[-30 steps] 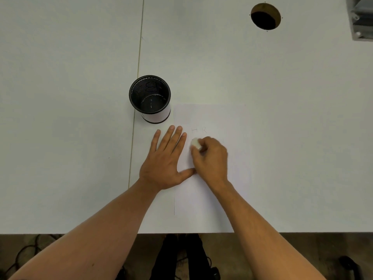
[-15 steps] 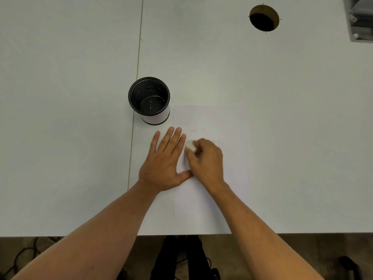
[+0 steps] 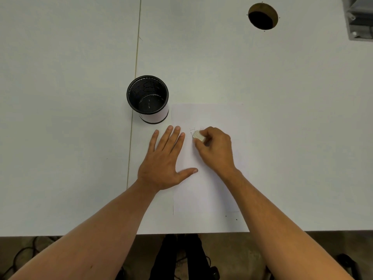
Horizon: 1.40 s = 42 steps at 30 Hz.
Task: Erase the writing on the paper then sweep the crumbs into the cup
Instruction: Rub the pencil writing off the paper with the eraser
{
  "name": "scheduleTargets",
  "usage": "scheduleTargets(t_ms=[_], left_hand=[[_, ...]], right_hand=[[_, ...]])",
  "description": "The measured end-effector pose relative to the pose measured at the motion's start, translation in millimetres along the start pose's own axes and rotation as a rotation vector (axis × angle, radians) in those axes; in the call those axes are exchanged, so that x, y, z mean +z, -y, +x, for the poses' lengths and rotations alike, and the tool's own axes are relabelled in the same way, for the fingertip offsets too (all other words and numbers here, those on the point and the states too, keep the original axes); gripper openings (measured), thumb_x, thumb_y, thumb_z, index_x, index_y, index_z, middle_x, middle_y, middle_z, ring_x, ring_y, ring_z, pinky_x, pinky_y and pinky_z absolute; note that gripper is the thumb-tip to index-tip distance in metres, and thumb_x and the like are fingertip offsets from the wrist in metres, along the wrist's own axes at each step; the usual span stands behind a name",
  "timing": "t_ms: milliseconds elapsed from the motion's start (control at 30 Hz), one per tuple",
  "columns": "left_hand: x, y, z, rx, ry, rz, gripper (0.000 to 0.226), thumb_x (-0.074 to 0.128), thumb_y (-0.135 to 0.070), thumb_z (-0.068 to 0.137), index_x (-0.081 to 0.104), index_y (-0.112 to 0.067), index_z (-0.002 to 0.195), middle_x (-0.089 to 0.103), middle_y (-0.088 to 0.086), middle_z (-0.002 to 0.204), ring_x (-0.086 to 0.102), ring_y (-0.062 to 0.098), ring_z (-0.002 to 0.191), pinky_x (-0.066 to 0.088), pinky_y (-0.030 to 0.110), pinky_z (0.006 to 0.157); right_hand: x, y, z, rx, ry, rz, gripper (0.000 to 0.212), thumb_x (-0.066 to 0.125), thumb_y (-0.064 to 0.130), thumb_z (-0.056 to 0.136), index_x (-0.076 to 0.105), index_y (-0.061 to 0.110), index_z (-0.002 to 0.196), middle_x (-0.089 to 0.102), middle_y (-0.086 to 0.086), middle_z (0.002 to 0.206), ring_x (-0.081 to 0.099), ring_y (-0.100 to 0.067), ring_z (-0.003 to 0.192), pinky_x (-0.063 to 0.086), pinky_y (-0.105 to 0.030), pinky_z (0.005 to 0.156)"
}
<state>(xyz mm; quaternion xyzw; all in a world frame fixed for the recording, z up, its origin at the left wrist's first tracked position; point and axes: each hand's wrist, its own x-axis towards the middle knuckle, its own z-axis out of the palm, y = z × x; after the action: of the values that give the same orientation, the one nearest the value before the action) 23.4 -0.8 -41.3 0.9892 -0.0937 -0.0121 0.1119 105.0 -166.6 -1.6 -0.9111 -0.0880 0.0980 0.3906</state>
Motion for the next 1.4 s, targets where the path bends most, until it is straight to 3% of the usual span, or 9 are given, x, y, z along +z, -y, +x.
scheduleTargets(t_ms=[167, 333, 533, 700, 900, 1067, 1233, 1400], left_hand=[[0.7, 0.0, 0.1, -0.004, 0.011, 0.004, 0.102, 0.028, -0.082, 0.09, 0.024, -0.006, 0.158, 0.015, 0.012, 0.167, 0.008, 0.027, 0.156, 0.012, 0.058, 0.124], [1.5, -0.2, 0.7, -0.009, -0.004, 0.004, 0.101, 0.028, -0.082, 0.09, 0.023, -0.007, 0.158, 0.014, 0.012, 0.167, 0.009, 0.026, 0.156, 0.01, 0.056, 0.125], [1.3, 0.0, -0.4, -0.005, -0.002, 0.007, 0.101, 0.03, -0.081, 0.09, 0.023, -0.006, 0.158, 0.015, 0.013, 0.167, 0.009, 0.027, 0.156, 0.011, 0.057, 0.124], [2.1, 0.5, 0.2, -0.005, 0.006, 0.022, 0.102, 0.029, -0.082, 0.09, 0.021, -0.007, 0.158, 0.013, 0.012, 0.168, 0.008, 0.027, 0.156, 0.009, 0.055, 0.125], [2.2, 0.4, 0.1, 0.003, -0.017, 0.002, 0.101, 0.029, -0.082, 0.091, 0.024, -0.005, 0.157, 0.016, 0.013, 0.167, 0.01, 0.028, 0.156, 0.011, 0.057, 0.124], [1.7, 1.0, 0.2, -0.001, 0.003, 0.017, 0.102, 0.029, -0.082, 0.09, 0.022, -0.006, 0.158, 0.014, 0.013, 0.167, 0.009, 0.027, 0.156, 0.01, 0.057, 0.124], [1.7, 0.3, -0.2, 0.003, -0.014, 0.0, 0.101, 0.026, -0.081, 0.091, 0.024, -0.005, 0.157, 0.016, 0.013, 0.167, 0.011, 0.028, 0.156, 0.012, 0.058, 0.124], [1.9, 0.1, 0.2, -0.003, -0.012, 0.011, 0.102, 0.03, -0.082, 0.089, 0.023, -0.007, 0.158, 0.015, 0.012, 0.167, 0.009, 0.026, 0.156, 0.009, 0.055, 0.125]], right_hand=[[-3.3, -3.8, -13.4, -0.035, 0.179, 0.008, 0.012, 0.073, 0.019, 0.08, 0.069, 0.011, 0.087, 0.066, 0.0, 0.077, 0.06, -0.013, 0.068, 0.054, -0.034, 0.063], [-2.3, 0.6, -2.4, 0.005, 0.054, 0.029, 0.012, 0.07, 0.019, 0.083, 0.07, 0.008, 0.089, 0.068, -0.001, 0.08, 0.061, -0.014, 0.069, 0.054, -0.034, 0.066], [-5.6, -2.1, -20.1, -0.02, 0.147, -0.005, 0.012, 0.072, 0.018, 0.079, 0.07, 0.011, 0.089, 0.067, 0.001, 0.078, 0.06, -0.012, 0.068, 0.054, -0.031, 0.065], [-10.9, -0.8, 6.6, 0.039, -0.02, -0.005, 0.011, 0.07, 0.017, 0.08, 0.069, 0.01, 0.087, 0.067, 0.001, 0.076, 0.06, -0.013, 0.066, 0.053, -0.03, 0.065], [-1.5, 0.6, -18.6, -0.021, 0.128, -0.003, 0.013, 0.072, 0.02, 0.08, 0.07, 0.01, 0.088, 0.068, -0.001, 0.077, 0.06, -0.013, 0.066, 0.053, -0.03, 0.063], [-1.6, 3.8, 2.5, 0.0, 0.012, -0.005, 0.014, 0.069, 0.02, 0.083, 0.069, 0.009, 0.091, 0.068, -0.002, 0.081, 0.059, -0.013, 0.07, 0.049, -0.024, 0.065], [1.9, 2.5, -21.8, -0.071, 0.151, -0.036, 0.016, 0.069, 0.021, 0.082, 0.068, 0.009, 0.094, 0.067, -0.004, 0.083, 0.06, -0.016, 0.072, 0.053, -0.033, 0.068], [-3.5, 1.3, 1.9, 0.026, -0.023, -0.01, 0.013, 0.069, 0.02, 0.082, 0.069, 0.01, 0.089, 0.068, -0.001, 0.079, 0.06, -0.014, 0.069, 0.053, -0.033, 0.066]])
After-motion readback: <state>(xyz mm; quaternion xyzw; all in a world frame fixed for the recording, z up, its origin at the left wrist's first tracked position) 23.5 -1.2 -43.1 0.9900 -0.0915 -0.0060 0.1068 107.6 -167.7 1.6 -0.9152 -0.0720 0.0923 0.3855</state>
